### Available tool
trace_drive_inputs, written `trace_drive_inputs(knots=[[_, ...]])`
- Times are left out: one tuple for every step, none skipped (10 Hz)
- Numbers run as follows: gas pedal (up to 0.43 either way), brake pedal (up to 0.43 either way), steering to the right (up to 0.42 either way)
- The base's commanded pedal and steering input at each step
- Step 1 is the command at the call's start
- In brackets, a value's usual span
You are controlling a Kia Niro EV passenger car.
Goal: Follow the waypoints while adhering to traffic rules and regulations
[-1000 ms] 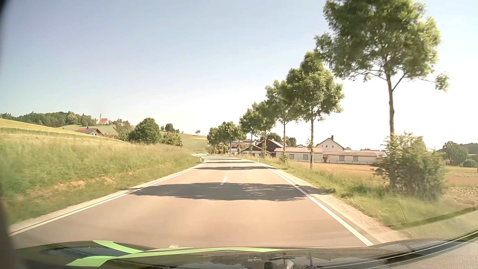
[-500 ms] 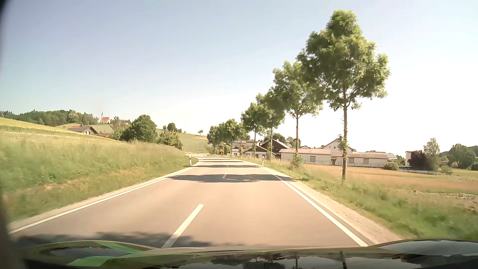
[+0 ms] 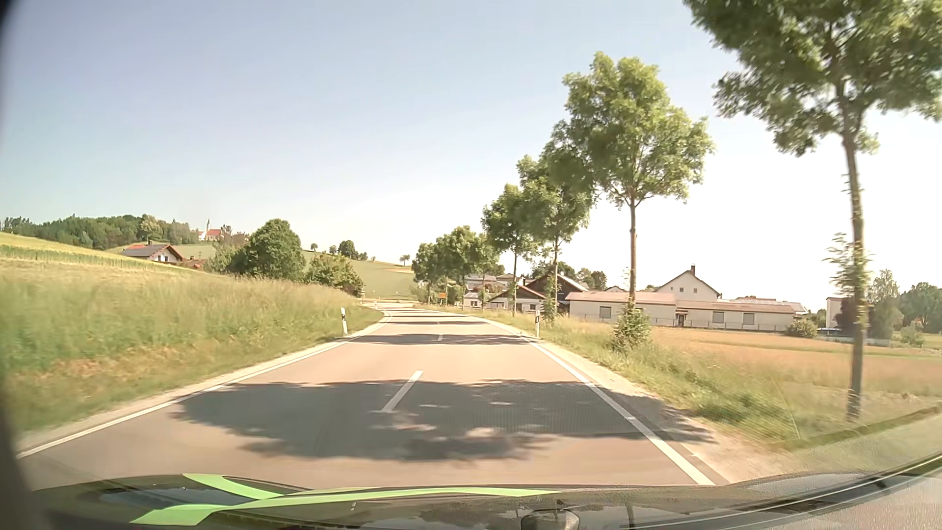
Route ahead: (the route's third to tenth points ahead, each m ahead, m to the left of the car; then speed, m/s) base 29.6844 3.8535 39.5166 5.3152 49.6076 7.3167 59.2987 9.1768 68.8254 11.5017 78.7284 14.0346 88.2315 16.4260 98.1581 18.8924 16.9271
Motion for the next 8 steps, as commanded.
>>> trace_drive_inputs(knots=[[0.197,0.000,-0.018],[0.197,0.000,-0.019],[0.197,0.000,-0.022],[0.209,0.000,-0.025],[0.209,0.000,-0.026],[0.209,0.000,-0.026],[0.209,0.000,-0.026],[0.209,0.000,-0.026]])
